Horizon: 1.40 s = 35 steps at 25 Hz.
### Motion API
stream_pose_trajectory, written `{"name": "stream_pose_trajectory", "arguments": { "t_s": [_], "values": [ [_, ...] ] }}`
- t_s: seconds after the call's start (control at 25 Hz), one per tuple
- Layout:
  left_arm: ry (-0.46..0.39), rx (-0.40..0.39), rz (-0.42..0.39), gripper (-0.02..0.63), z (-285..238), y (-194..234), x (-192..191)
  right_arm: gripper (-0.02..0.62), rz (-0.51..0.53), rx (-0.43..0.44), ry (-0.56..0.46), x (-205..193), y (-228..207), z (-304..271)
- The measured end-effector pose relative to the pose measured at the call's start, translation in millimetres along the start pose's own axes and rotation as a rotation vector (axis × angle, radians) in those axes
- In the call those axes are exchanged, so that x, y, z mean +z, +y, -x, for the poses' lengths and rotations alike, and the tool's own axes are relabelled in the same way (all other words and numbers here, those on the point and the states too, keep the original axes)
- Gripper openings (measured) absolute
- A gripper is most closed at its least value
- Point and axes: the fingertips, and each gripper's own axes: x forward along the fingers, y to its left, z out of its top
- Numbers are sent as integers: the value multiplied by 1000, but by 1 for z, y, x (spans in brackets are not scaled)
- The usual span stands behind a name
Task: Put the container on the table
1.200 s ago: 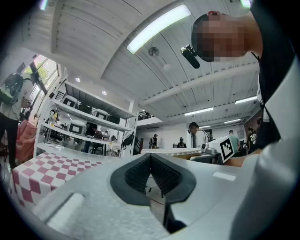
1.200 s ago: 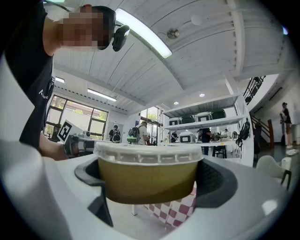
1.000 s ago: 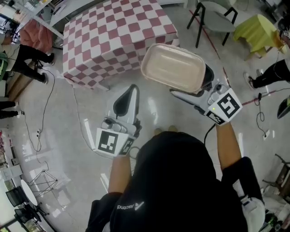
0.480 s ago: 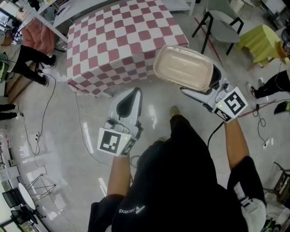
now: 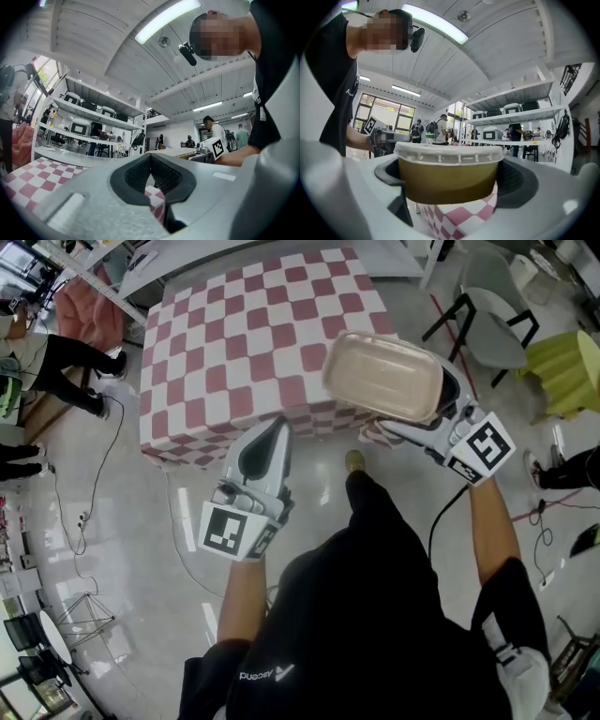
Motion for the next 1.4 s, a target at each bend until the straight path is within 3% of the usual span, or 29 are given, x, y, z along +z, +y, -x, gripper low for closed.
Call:
{"name": "stream_pose_trajectory", "arguments": {
  "t_s": [0.12,0.2,0.68,1.0,1.4],
  "values": [
    [-1,-22,-9,9,31,-107,27,561,13,13,13,29,40,105],
    [14,-21,-12,10,53,-140,31,561,16,30,30,30,64,136],
    [86,39,-16,9,-57,-77,1,561,60,179,209,-58,-52,46],
    [148,48,-6,10,-85,-44,-24,561,59,247,297,-115,-79,-4],
    [215,81,20,11,-97,-28,-51,561,60,343,348,-148,-88,-36]
  ]
}}
